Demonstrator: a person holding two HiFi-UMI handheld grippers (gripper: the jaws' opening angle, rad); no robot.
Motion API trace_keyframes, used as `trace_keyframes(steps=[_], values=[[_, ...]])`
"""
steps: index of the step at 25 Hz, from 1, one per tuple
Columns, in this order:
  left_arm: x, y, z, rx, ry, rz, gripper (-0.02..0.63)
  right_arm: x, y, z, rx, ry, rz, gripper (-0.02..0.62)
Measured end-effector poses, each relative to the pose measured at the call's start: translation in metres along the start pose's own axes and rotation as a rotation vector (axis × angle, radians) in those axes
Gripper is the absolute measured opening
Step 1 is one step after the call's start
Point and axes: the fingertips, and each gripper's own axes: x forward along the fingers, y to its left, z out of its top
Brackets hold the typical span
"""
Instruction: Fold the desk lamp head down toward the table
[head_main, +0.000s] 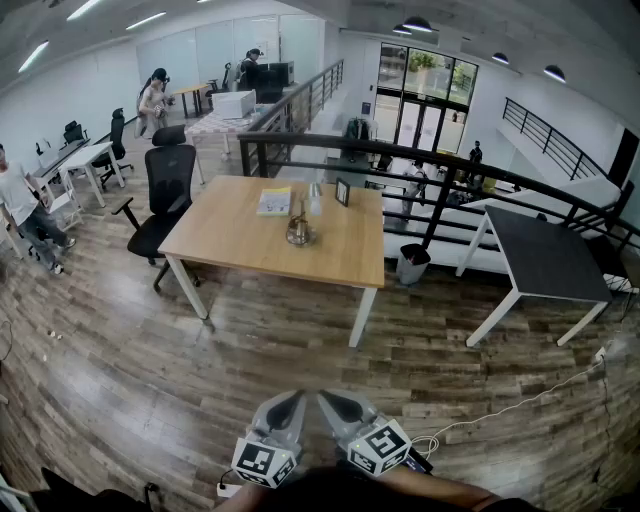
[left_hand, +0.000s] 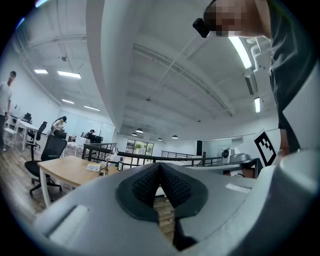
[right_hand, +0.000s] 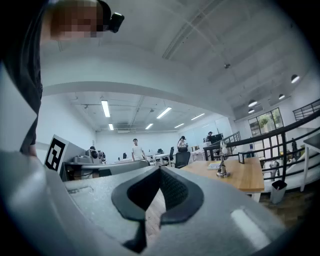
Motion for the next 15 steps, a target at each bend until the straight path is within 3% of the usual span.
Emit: trace_keyframes(steps=[9,15], values=[[0.019,0.003,-0.005,-0.003,0.002,0.002,0.000,0.003,-0.020,-0.001,0.013,-0.002,0.006,0.002],[0.056,0.006,-0.003,0.001,-0.004,0.003,0.000,0.007,-0.056,0.012,0.018,-0.042,0.011,0.003]])
